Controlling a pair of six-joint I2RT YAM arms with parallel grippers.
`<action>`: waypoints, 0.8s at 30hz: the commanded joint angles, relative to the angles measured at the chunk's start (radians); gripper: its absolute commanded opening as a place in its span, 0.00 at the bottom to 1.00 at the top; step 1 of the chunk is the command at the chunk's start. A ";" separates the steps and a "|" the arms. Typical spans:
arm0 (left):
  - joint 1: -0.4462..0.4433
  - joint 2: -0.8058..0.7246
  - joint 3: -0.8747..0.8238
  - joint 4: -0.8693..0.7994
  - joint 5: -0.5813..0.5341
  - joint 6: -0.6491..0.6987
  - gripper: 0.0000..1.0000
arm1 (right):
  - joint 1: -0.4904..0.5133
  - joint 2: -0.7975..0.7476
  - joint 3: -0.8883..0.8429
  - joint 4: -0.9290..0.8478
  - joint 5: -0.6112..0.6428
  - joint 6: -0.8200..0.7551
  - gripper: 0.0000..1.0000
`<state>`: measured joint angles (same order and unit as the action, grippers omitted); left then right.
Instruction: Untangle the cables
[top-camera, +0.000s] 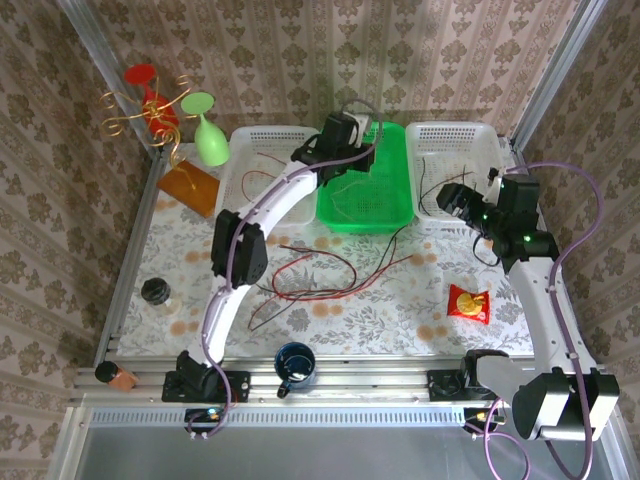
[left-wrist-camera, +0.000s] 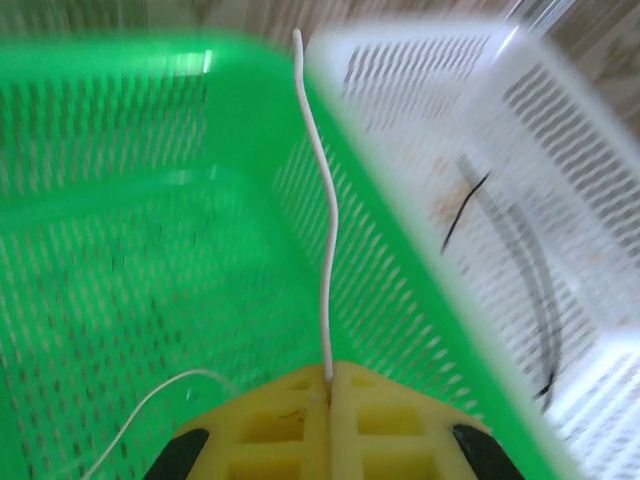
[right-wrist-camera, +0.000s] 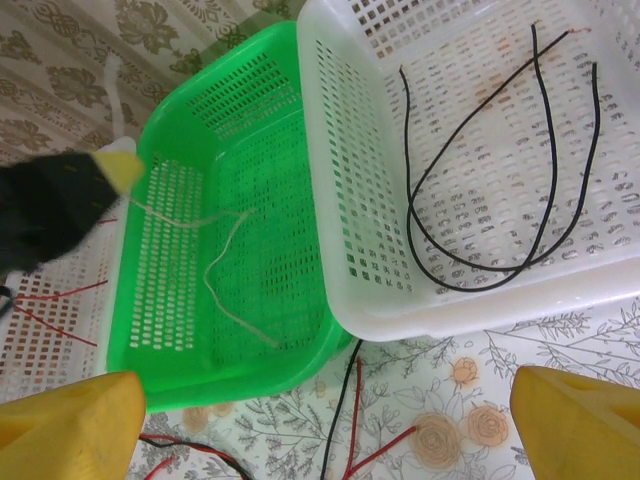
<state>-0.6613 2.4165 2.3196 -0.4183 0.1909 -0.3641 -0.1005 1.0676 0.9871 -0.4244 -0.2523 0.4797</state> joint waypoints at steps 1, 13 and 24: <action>0.000 0.087 0.102 -0.191 0.018 -0.030 0.00 | -0.004 -0.015 -0.013 -0.010 -0.030 0.014 0.95; 0.003 0.101 0.130 -0.290 0.010 -0.030 0.49 | -0.003 -0.034 -0.022 -0.026 -0.030 0.020 0.95; 0.048 -0.123 0.153 -0.456 -0.059 0.087 0.77 | -0.002 -0.047 -0.027 -0.027 -0.031 0.030 0.95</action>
<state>-0.6437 2.3989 2.4458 -0.7807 0.1631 -0.3424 -0.1005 1.0431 0.9730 -0.4305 -0.2672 0.4984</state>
